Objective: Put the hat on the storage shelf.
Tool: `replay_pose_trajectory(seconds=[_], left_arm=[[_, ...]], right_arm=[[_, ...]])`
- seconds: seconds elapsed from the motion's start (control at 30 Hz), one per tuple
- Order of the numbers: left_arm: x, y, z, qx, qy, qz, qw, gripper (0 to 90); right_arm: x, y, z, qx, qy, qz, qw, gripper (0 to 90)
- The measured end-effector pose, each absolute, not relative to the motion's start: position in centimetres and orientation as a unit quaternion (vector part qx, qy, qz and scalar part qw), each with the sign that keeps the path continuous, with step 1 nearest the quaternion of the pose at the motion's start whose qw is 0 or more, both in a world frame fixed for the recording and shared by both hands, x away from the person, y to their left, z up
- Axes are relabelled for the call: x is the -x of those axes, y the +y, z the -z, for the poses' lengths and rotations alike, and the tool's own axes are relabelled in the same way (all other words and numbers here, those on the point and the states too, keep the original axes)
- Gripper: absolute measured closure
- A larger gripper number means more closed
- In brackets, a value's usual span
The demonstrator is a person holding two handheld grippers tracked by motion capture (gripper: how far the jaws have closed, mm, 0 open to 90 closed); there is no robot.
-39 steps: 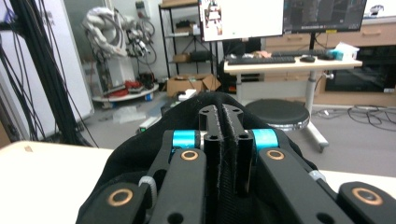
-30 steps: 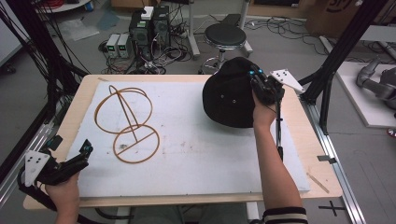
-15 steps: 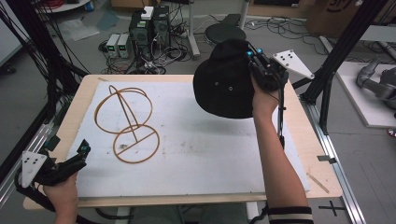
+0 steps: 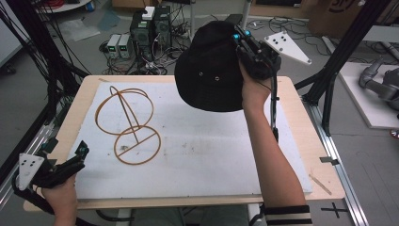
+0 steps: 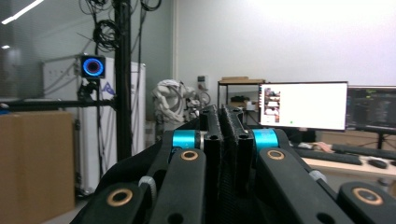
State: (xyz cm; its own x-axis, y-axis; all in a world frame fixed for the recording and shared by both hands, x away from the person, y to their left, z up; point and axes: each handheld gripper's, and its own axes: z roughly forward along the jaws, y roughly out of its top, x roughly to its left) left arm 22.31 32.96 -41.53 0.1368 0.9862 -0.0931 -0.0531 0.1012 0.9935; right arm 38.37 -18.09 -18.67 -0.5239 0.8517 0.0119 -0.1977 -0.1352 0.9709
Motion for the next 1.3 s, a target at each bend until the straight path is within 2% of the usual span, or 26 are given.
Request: replay_pose_trajectory(seconds=[0.27, 0.7, 0.93, 1.3], left_arm=[[-22.2, 33.3, 41.5, -0.488, 0.475, -0.457, 0.572, 5.4], [-21.1, 34.3, 41.0, -0.467, 0.472, -0.470, 0.581, 5.4], [-20.5, 34.9, 40.6, -0.457, 0.469, -0.478, 0.585, 5.4], [-19.9, 36.0, 40.5, -0.432, 0.480, -0.484, 0.590, 5.4]], right_arm=[[-37.6, -14.8, 16.4, -0.276, 0.541, -0.703, 0.370, 87.8], [-35.9, -8.7, 13.9, -0.223, 0.548, -0.739, 0.321, 87.7], [-34.7, -4.8, 14.3, -0.186, 0.575, -0.741, 0.293, 87.4], [-34.4, -1.1, 16.3, -0.168, 0.617, -0.721, 0.265, 87.4]])
